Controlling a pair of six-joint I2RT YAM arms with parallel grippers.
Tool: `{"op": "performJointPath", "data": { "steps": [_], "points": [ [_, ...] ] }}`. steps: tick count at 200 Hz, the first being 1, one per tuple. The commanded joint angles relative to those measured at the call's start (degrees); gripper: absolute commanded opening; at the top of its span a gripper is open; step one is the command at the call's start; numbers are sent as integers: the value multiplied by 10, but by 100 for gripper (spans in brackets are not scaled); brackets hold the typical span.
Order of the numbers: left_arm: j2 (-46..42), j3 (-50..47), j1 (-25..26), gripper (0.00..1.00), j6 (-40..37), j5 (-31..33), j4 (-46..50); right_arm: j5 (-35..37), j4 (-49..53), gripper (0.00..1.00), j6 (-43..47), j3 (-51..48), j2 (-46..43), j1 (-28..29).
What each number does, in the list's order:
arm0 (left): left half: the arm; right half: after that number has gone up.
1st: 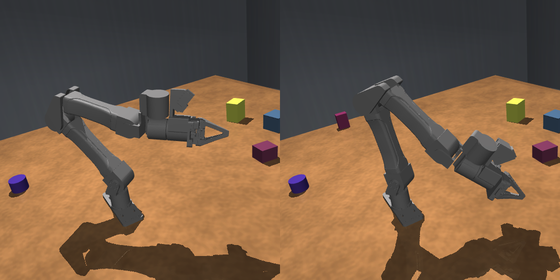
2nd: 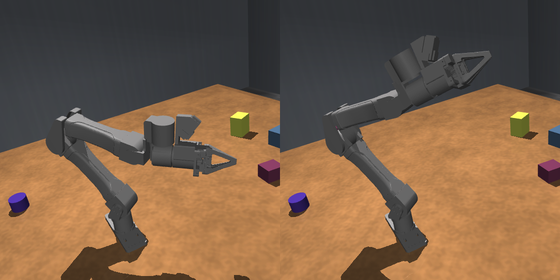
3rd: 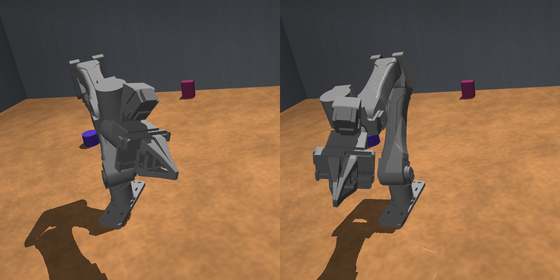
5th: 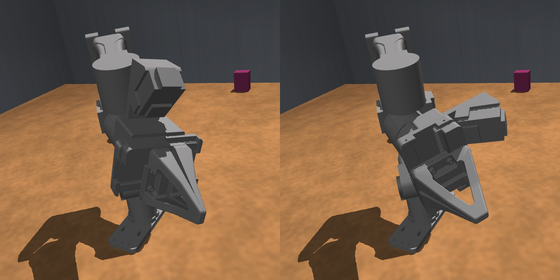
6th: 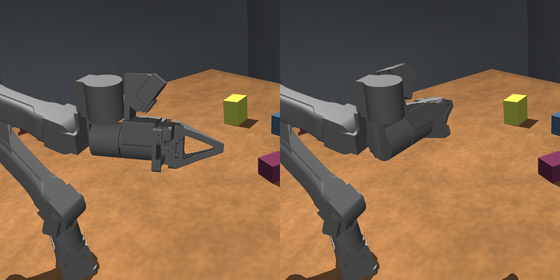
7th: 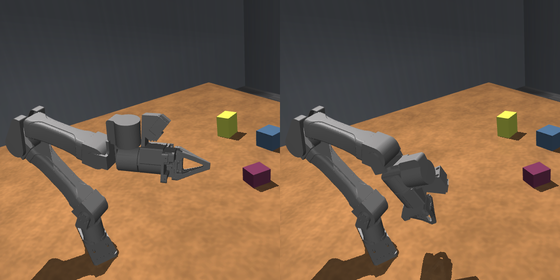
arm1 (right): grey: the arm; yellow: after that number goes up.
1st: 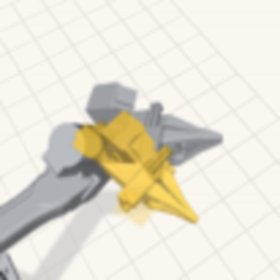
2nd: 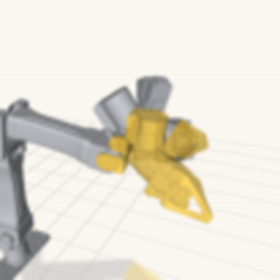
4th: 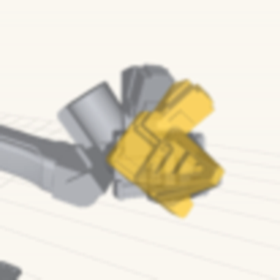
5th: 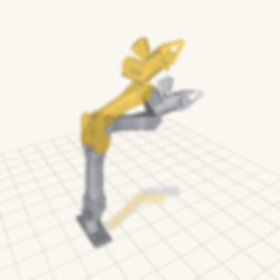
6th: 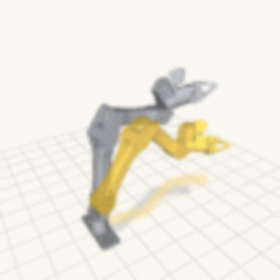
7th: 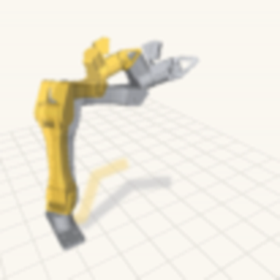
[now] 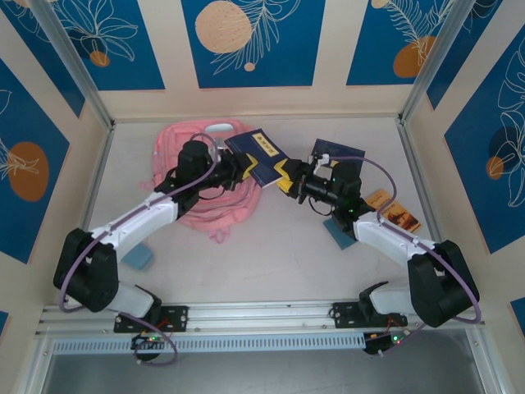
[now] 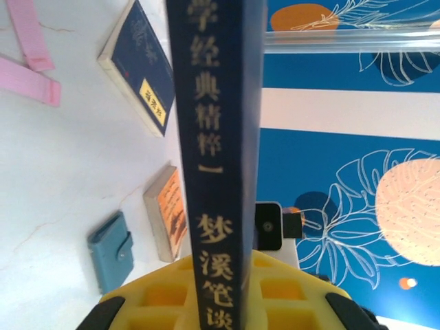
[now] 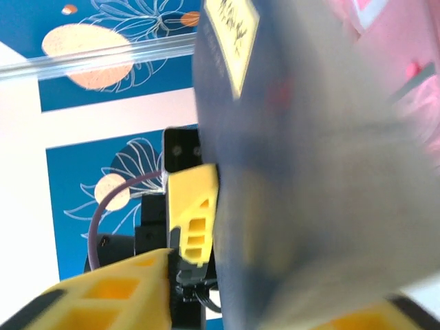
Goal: Pack the student bag
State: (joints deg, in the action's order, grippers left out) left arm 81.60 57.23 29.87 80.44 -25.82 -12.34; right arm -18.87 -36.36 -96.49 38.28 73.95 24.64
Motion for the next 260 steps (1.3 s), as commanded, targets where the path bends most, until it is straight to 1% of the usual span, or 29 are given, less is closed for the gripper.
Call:
{"op": "performJointPath", "data": {
  "steps": [1,22,32,39,45,62,79,98,122,143,161,167,193,228,245,260],
  "points": [
    [-54,-7,5,19,-67,16,62,33,41,26,36,14,-24,-2],
    [-73,-8,5,40,-122,23,131,44,113,8,91,31,-39,-4],
    [-78,1,4,47,-155,32,186,52,155,3,119,41,-46,-3],
    [-82,5,4,55,-183,41,219,57,177,0,141,45,-51,-4],
    [-85,11,4,61,-213,53,252,63,200,0,157,49,-56,-5],
    [-88,44,4,73,-312,114,375,90,268,0,203,56,-76,-8],
    [-84,81,4,80,-417,182,478,117,345,0,250,63,-99,-15],
    [-73,110,4,83,-524,232,544,147,417,0,295,70,-122,-23],
    [-52,130,5,86,-627,273,604,200,508,0,335,85,-138,-26],
    [-14,155,6,87,-682,330,654,215,523,0,351,82,-145,-28],
    [16,172,6,88,-709,396,662,216,521,0,356,79,-144,-31],
    [28,179,6,89,-719,406,661,216,522,0,357,78,-142,-32],
    [90,207,6,88,-775,407,649,200,516,0,357,71,-137,-42],
    [186,263,6,81,-840,421,676,177,504,0,351,53,-144,-62],
    [221,291,7,77,-875,374,683,167,500,0,351,49,-145,-69],
    [240,308,8,76,-907,336,683,162,498,0,350,46,-146,-73]
  ]
}}
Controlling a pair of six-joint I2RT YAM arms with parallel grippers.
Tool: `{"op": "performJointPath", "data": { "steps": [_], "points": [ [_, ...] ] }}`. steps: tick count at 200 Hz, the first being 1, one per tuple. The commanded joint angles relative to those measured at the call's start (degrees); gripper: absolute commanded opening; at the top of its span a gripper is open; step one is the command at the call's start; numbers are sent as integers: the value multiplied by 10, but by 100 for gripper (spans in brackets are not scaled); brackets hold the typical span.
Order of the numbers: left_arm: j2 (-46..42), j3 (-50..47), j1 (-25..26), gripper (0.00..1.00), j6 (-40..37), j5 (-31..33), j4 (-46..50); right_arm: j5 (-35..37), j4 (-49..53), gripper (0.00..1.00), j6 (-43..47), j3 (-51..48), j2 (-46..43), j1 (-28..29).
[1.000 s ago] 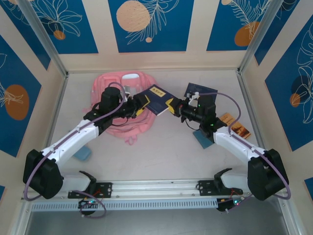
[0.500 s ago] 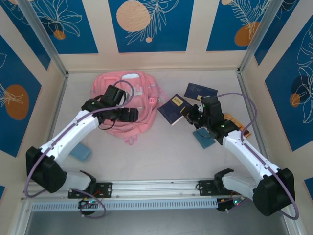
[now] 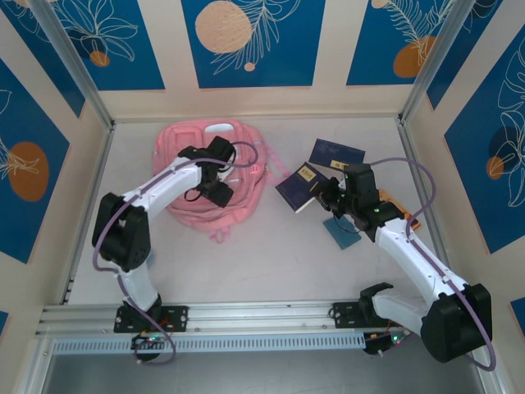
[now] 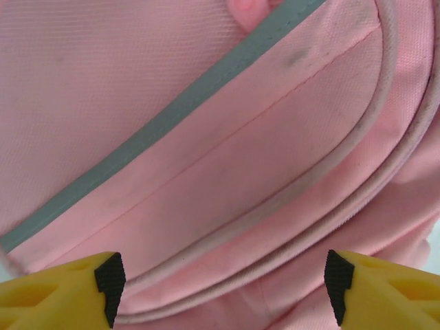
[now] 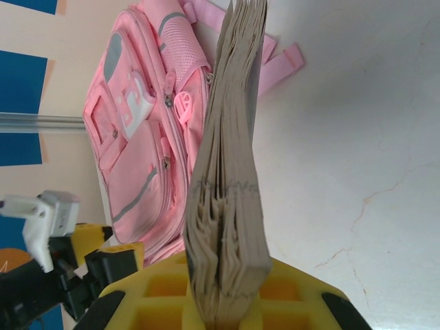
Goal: Pack the student bag
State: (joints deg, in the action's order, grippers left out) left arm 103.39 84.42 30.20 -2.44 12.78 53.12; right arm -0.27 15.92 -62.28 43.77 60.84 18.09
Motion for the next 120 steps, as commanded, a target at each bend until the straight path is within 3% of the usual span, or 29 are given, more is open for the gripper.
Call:
{"op": "performJointPath", "data": {
  "steps": [1,30,60,101,120],
  "points": [
    [23,36,4,76,-80,-51,28,-25,-25,0,8,-10,-15,-8],
    [53,49,6,76,-118,-36,34,-34,-29,0,4,-17,-19,-14],
    [79,57,6,62,-127,34,29,-37,-32,0,1,-19,-19,-17],
    [101,61,11,61,-152,30,20,-44,-35,0,-4,-19,-20,-17],
    [100,60,14,52,-152,58,2,-43,-32,0,-6,-18,-23,-17]
  ]
}}
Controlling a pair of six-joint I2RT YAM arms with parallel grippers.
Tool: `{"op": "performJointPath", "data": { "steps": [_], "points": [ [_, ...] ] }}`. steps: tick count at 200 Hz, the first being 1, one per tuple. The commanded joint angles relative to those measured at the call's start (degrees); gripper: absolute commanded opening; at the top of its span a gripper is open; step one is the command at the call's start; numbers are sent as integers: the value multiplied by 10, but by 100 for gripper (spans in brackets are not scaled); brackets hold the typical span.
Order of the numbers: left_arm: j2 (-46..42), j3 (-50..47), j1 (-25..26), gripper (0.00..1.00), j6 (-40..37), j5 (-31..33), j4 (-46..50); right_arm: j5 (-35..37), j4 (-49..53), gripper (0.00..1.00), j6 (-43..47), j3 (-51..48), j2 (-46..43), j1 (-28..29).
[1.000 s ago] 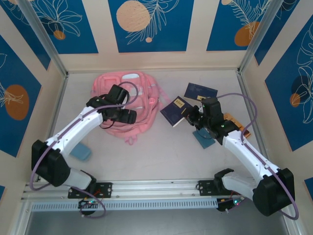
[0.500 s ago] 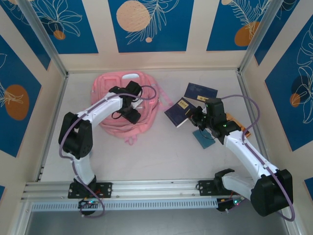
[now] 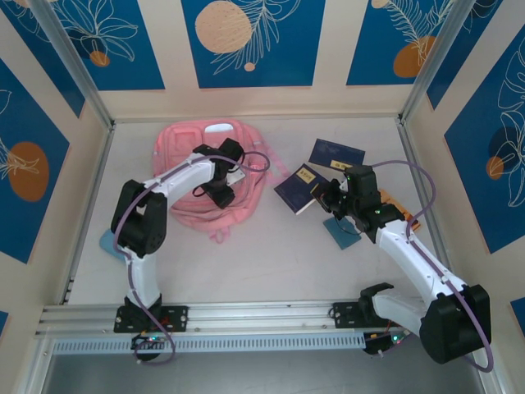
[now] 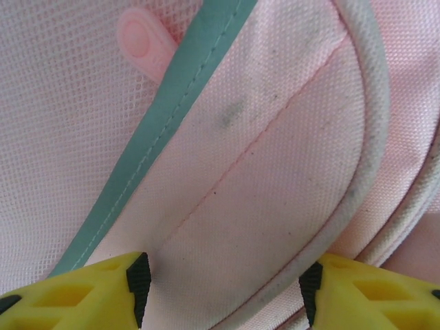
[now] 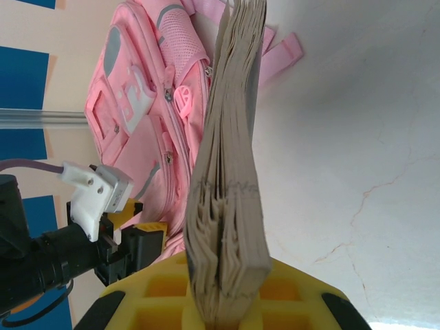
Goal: Pack the student bag
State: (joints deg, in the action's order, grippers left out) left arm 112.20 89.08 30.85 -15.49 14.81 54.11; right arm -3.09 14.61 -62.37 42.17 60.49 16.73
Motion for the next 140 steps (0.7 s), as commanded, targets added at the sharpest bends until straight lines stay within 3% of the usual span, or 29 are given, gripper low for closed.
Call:
{"op": "performJointPath", "data": {
  "steps": [1,35,54,75,114,140],
  "points": [
    [10,13,7,51,-22,39,-9,-15,-19,0,-5,-2,-19,-3],
    [-34,5,15,19,-24,56,-63,-14,-13,0,-5,1,-26,-3],
    [-72,-1,20,5,-20,58,-92,-13,-4,0,-3,3,-33,-3],
    [-118,-9,21,0,-10,44,-122,-12,13,0,2,5,-47,-3],
    [-171,10,23,0,38,31,-134,-17,51,0,27,15,-83,-4],
    [-178,53,24,0,81,40,-126,-99,-22,0,50,-4,-88,-4]
  ]
}}
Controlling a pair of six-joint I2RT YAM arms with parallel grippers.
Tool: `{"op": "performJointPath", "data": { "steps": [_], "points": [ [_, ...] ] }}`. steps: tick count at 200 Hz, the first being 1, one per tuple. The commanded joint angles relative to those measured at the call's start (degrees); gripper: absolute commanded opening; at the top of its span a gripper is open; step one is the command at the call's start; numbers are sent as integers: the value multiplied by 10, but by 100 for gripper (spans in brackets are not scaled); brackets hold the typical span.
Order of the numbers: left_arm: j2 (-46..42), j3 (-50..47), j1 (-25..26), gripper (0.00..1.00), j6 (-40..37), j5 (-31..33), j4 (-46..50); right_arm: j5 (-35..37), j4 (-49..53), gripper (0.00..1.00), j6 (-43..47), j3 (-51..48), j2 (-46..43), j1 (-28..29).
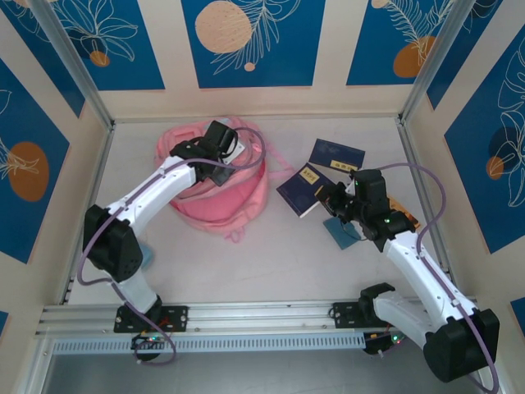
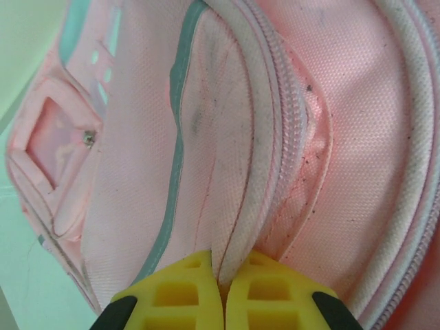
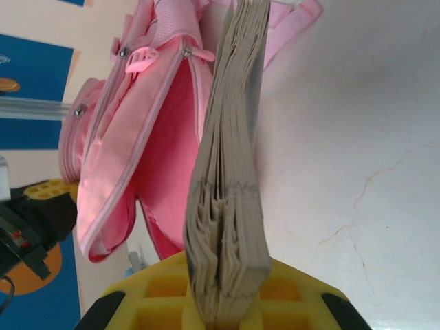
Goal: Pack the student bag
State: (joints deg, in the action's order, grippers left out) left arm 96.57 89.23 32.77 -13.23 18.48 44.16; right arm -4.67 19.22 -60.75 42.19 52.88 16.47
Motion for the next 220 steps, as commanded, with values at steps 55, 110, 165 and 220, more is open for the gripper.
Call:
{"op": "performJointPath", "data": {
  "steps": [55,110,165,220],
  "points": [
    [15,168,16,0,136,-37,-10,-156,-182,0,-5,-28,27,47],
    [48,227,30,0,184,-67,13,-113,-277,0,-56,6,143,102],
    [50,230,31,0,185,-55,22,-59,-446,0,-106,78,320,125],
    [57,229,30,0,198,-43,26,30,-522,0,-193,190,523,173]
  ]
}}
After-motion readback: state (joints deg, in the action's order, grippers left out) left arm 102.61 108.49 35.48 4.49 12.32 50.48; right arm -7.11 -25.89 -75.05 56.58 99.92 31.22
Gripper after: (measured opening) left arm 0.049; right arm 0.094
